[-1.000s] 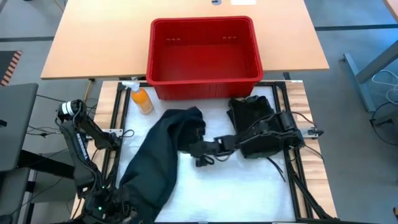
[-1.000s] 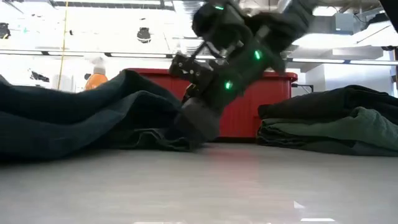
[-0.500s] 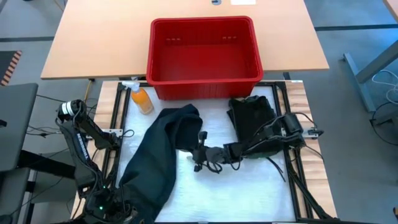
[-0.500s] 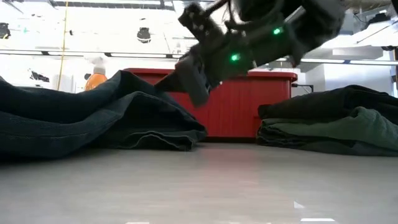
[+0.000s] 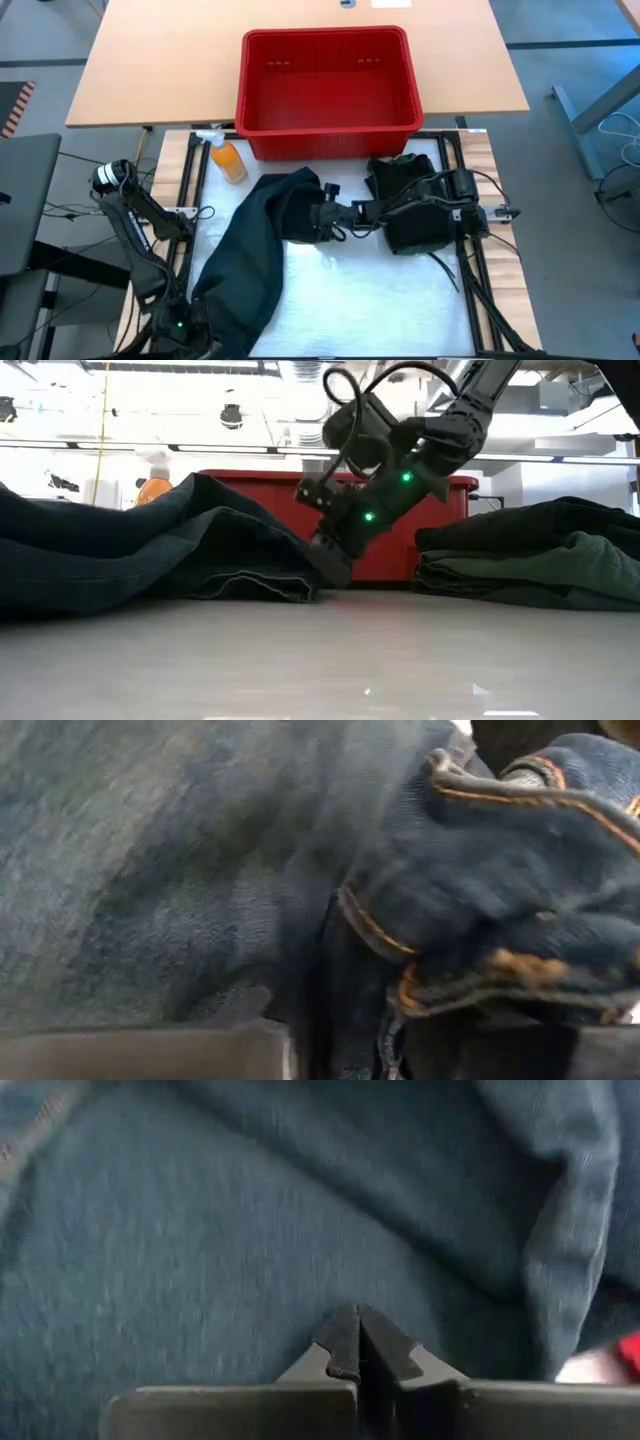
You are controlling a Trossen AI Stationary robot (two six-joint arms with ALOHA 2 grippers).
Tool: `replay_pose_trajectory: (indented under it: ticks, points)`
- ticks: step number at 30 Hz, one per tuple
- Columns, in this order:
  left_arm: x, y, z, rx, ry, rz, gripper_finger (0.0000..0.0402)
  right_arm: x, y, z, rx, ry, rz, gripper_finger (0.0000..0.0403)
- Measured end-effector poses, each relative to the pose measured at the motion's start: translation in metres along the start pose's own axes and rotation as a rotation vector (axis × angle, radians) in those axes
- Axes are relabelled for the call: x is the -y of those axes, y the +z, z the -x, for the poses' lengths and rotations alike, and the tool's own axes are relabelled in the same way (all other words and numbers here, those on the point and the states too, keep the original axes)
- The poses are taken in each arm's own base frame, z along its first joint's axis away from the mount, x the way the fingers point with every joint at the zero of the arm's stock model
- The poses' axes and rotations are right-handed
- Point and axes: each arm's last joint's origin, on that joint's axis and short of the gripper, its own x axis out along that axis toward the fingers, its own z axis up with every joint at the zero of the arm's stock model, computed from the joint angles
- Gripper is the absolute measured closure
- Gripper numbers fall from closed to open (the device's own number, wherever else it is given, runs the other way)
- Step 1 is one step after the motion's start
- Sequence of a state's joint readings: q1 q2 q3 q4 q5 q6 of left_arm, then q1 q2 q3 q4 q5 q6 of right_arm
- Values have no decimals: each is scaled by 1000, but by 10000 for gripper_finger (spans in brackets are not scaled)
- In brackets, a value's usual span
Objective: Fold laundry
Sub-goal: Fold the dark blue jeans
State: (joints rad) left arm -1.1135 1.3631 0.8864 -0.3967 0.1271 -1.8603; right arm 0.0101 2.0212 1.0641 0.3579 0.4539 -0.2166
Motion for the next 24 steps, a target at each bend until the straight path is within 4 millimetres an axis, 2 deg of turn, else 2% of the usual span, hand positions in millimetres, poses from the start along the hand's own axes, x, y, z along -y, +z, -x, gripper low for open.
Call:
replay_pose_trajectory:
  ticks: [4,9,14,16,18,20,24]
  points:
    - [9,16,18,-45,-63,-46,264,-3,-9,1,-95,-11,-3,386]
    - [11,33,55,-76,-145,3,259,-10,-15,6,-162,-17,35,386]
    - [-2,32,86,-237,-97,140,273,-17,-18,11,-205,-57,45,386]
    - [-7,29,98,-246,-102,154,279,-20,-19,13,-216,-65,42,386]
    - [-10,29,110,-166,-161,131,282,-22,-19,15,-220,-69,37,386]
    - [-12,32,121,-15,-240,68,285,-24,-18,16,-217,-66,36,386]
    - [-14,46,140,327,-316,-174,291,-24,-19,16,-217,-69,37,385]
